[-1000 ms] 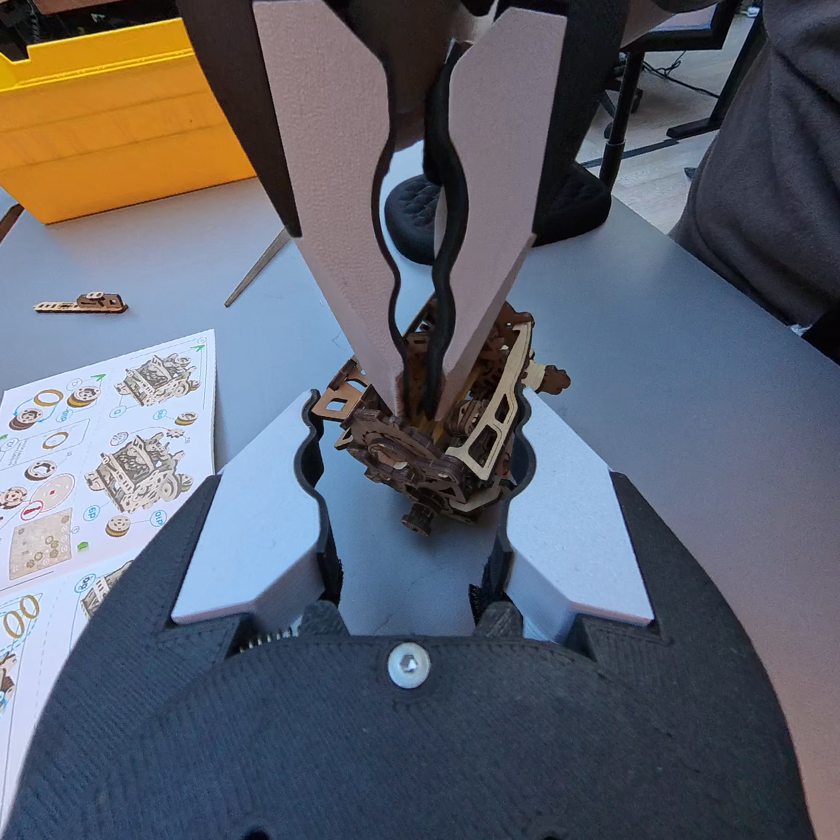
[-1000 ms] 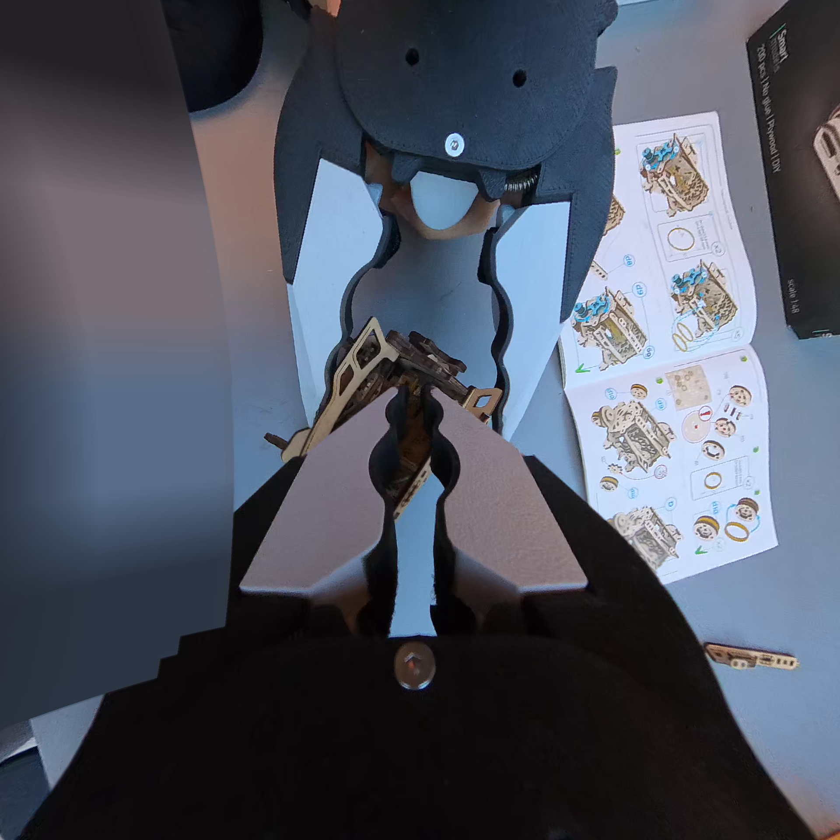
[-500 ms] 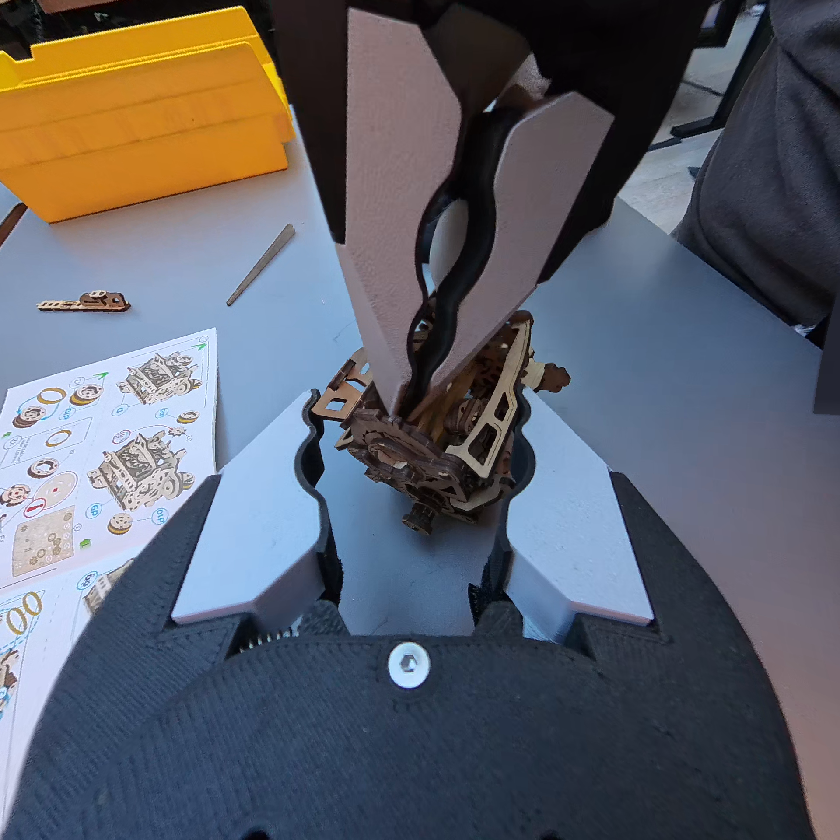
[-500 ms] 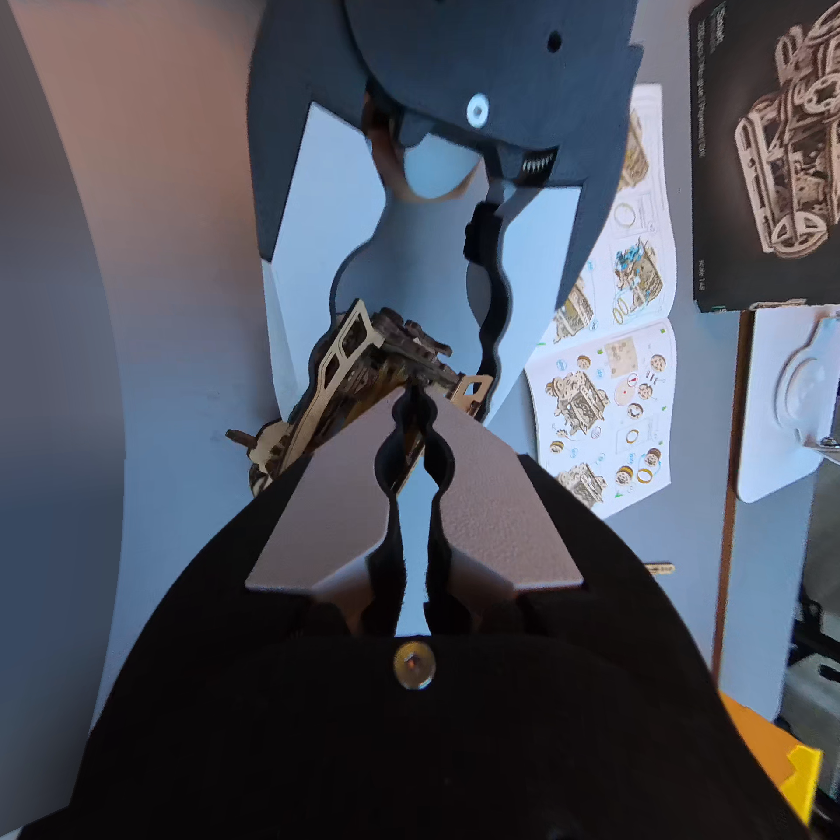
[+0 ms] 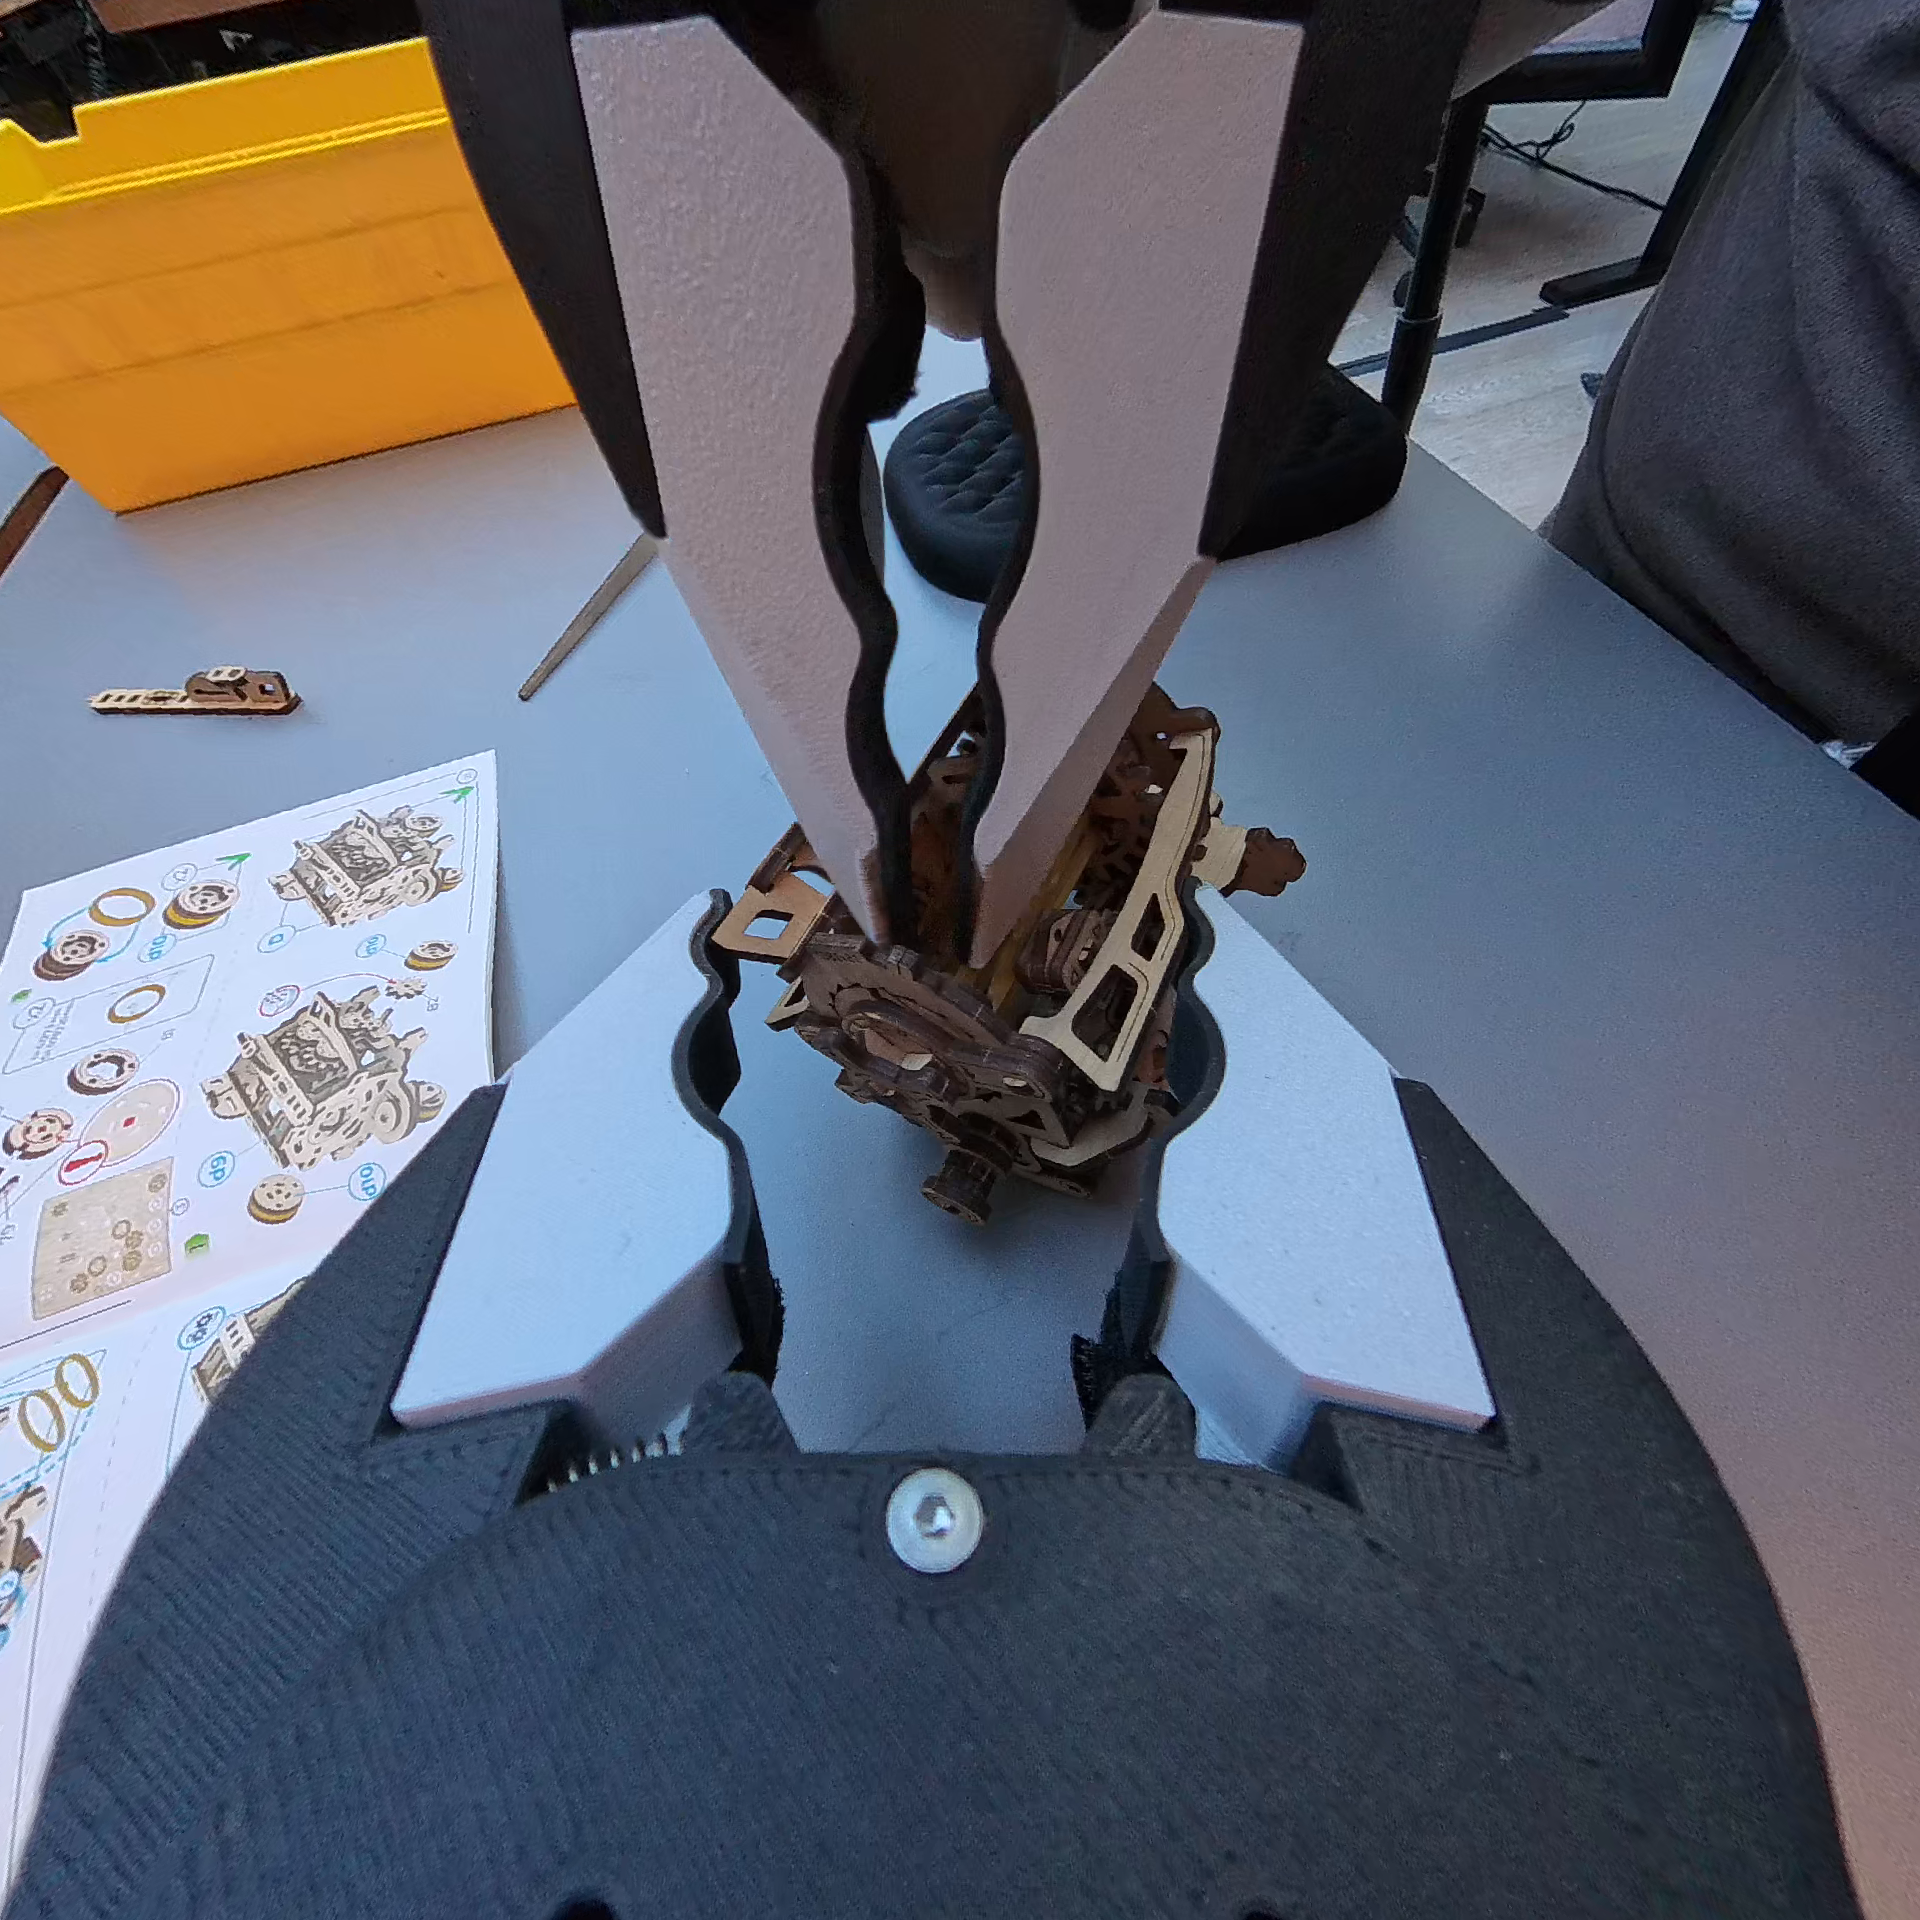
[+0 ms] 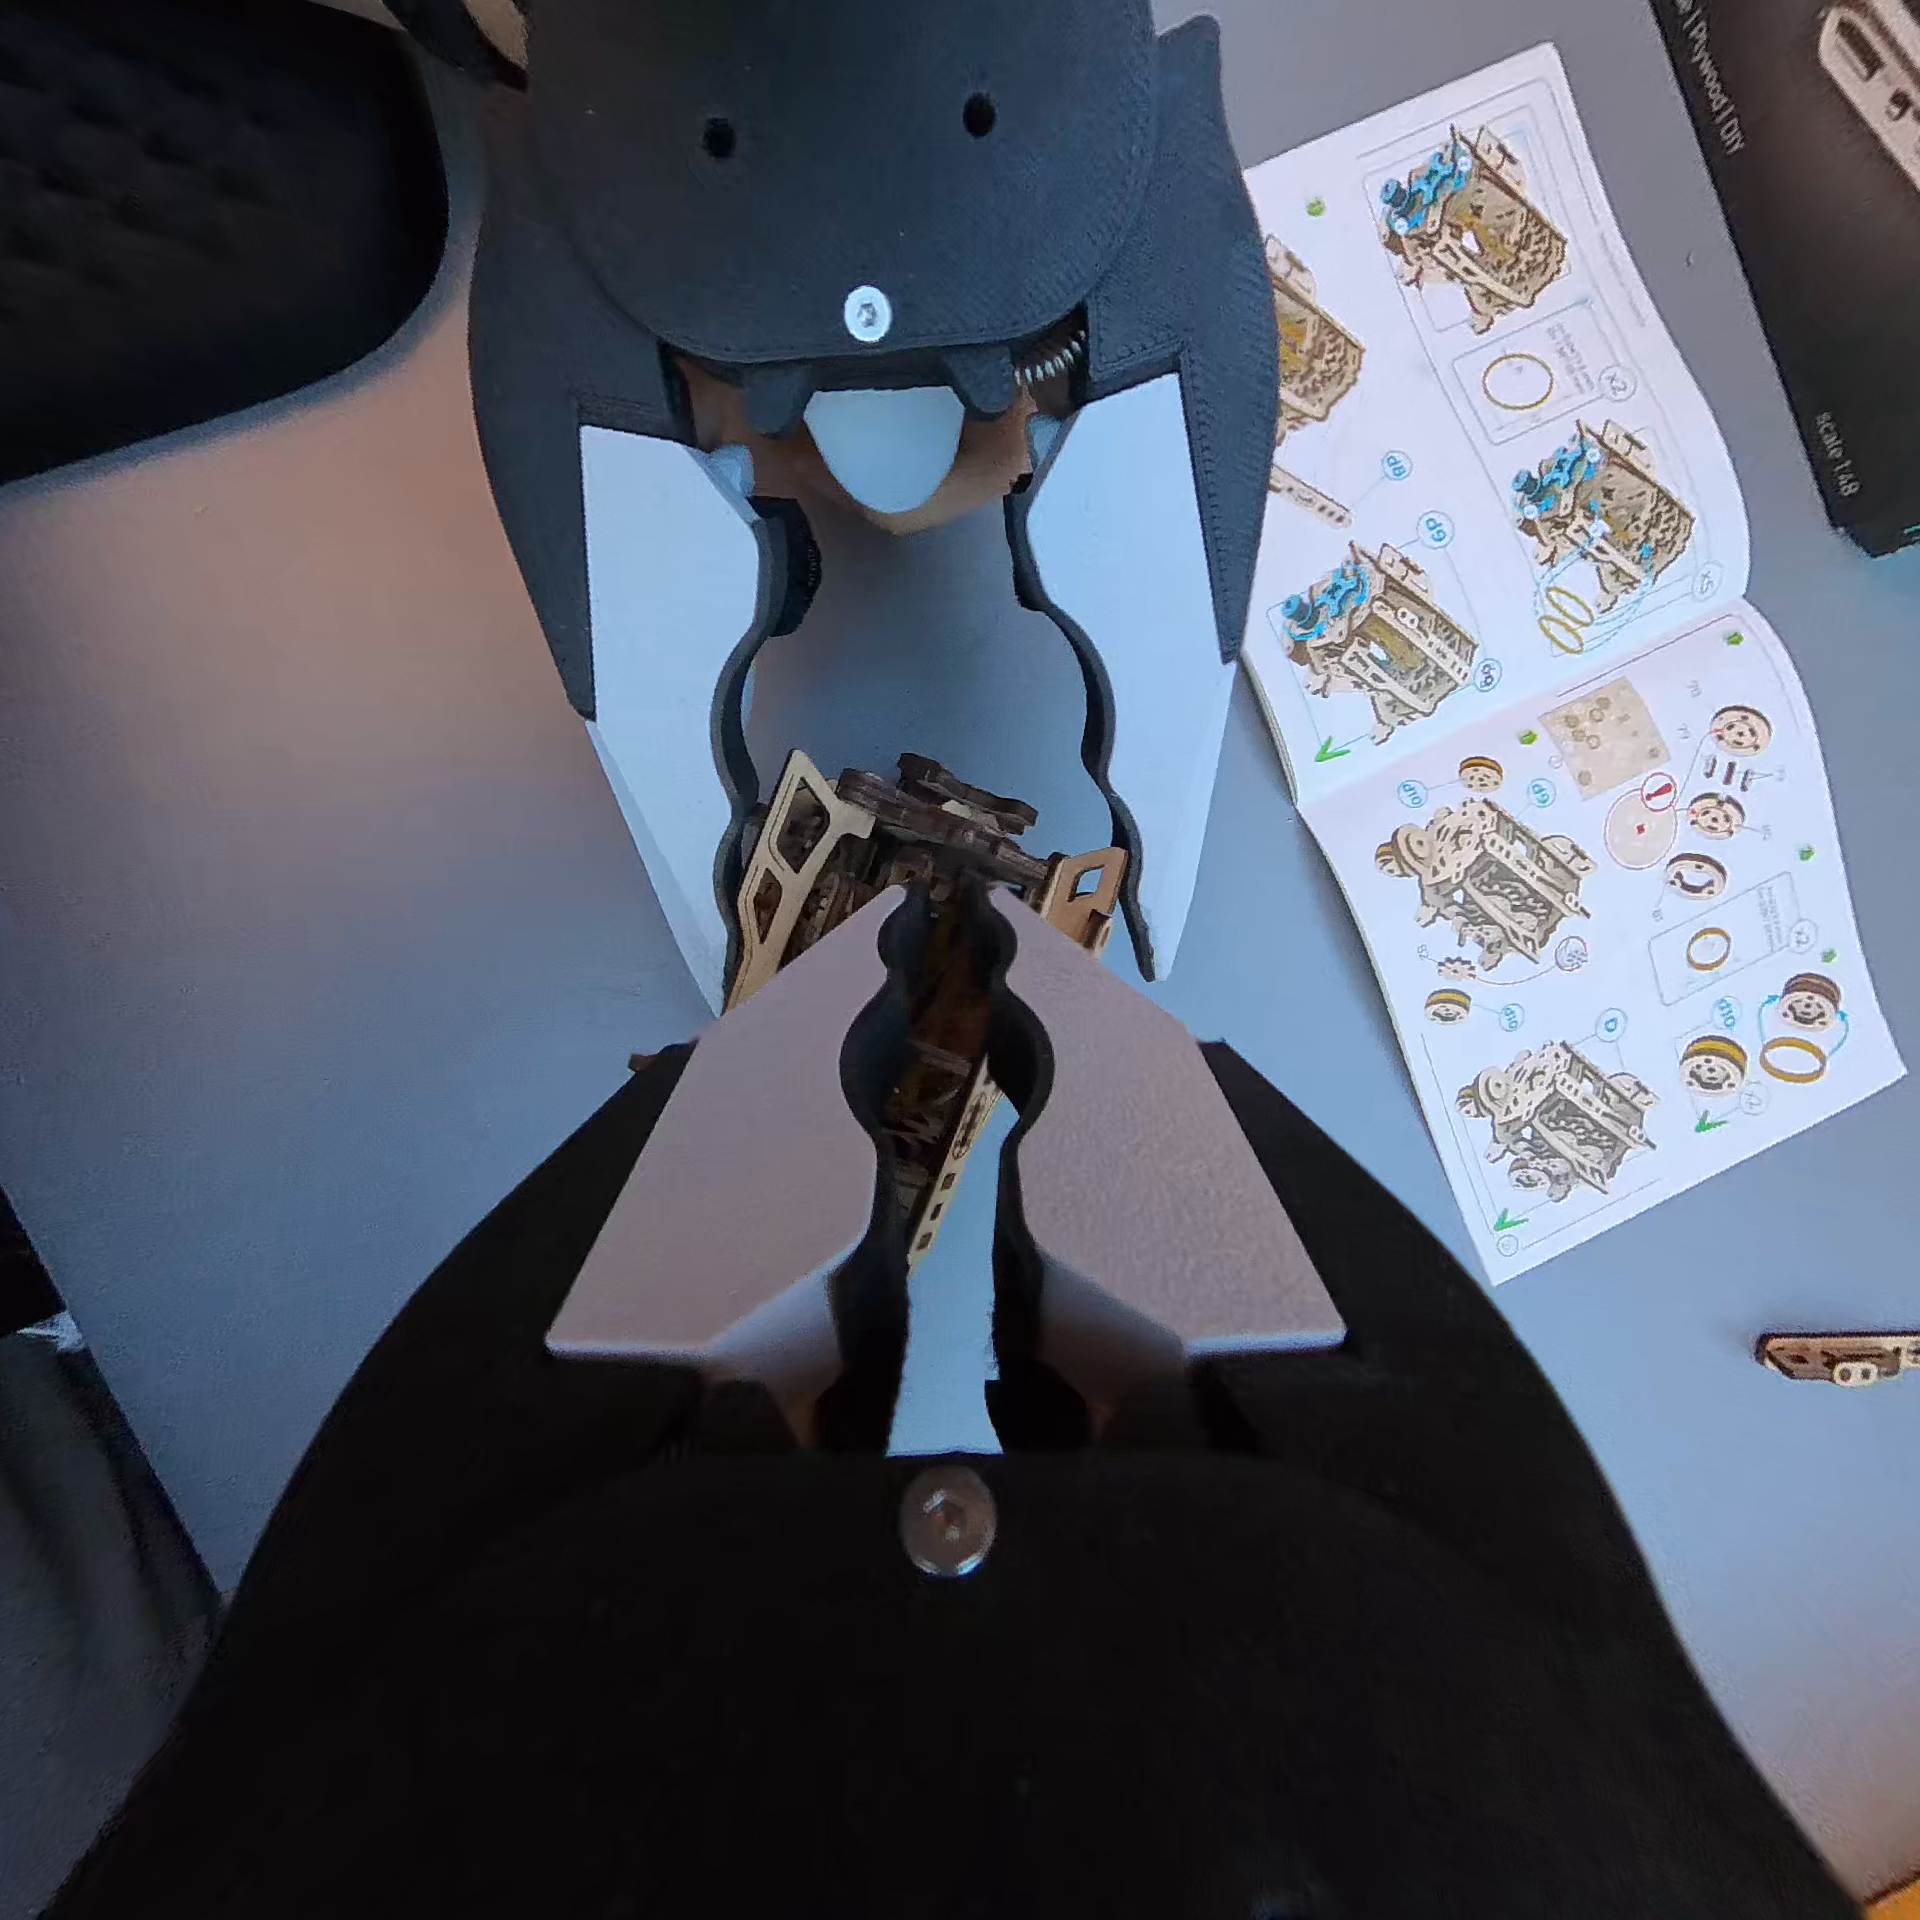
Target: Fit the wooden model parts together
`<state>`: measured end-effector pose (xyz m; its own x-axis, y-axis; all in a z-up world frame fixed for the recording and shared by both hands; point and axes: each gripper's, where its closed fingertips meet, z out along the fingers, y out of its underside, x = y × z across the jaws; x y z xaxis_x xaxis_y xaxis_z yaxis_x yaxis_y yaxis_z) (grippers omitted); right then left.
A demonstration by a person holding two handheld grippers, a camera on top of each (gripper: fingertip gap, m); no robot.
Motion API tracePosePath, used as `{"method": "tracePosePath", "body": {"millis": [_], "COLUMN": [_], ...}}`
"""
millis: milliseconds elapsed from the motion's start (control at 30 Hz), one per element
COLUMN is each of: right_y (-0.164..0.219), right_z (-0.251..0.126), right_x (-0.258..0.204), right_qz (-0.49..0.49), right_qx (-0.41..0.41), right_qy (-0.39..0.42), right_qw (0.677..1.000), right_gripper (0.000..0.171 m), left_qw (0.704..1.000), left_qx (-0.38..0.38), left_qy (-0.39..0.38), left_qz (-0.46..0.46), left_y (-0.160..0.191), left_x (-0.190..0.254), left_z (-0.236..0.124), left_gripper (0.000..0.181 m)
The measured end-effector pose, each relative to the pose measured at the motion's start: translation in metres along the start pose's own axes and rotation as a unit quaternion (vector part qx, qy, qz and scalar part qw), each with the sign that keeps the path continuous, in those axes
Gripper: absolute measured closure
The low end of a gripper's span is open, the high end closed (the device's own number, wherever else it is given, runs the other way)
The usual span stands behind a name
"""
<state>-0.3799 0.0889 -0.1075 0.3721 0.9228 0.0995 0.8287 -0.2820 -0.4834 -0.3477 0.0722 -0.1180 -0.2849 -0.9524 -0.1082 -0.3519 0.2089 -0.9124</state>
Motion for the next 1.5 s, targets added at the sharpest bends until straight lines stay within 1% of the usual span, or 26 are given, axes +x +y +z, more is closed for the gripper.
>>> {"method": "tracePosePath", "body": {"millis": [167,300,733,1033,1267,1367,1433,1500], "right_y": [0.0,-0.002,0.0,0.004,0.005,0.002,-0.002,-0.004], "right_z": [0.0,0.0,0.003,0.004,0.003,0.0,-0.004,-0.006], "right_x": [-0.001,-0.004,-0.004,-0.005,-0.004,-0.004,0.002,0.003], "right_qz": [0.012,0.01,0.015,-0.028,-0.027,-0.035,-0.027,-0.002], "right_qx": [-0.003,0.001,-0.004,-0.035,-0.05,-0.042,-0.034,-0.03], "right_qy": [-0.007,-0.007,-0.003,0.032,0.021,0.018,0.027,0.014], "right_qw": [1.0,1.0,1.0,0.998,0.998,0.998,0.999,0.999], "right_gripper": [0.165,0.171,0.171,0.171,0.171,0.171,0.171,0.171], "left_qw": [1.0,1.0,1.0,1.0,1.0,1.0,1.0,1.0], "left_qx": [0.0,0.0,0.0,-0.001,-0.001,-0.002,-0.002,-0.002], "left_qy": [0.0,0.0,-0.001,-0.002,-0.002,-0.003,-0.004,-0.006], "left_qz": [-0.002,-0.002,-0.002,-0.001,-0.002,-0.002,-0.003,-0.004], "left_y": [0.0,0.0,0.0,0.0,0.0,0.0,0.0,0.0], "left_x": [0.0,0.0,0.0,-0.001,-0.001,-0.001,-0.001,-0.002], "left_z": [0.0,0.0,0.0,0.001,0.001,0.001,0.001,0.001], "left_gripper": [0.098,0.098,0.098,0.098,0.098,0.098,0.098,0.098]}}
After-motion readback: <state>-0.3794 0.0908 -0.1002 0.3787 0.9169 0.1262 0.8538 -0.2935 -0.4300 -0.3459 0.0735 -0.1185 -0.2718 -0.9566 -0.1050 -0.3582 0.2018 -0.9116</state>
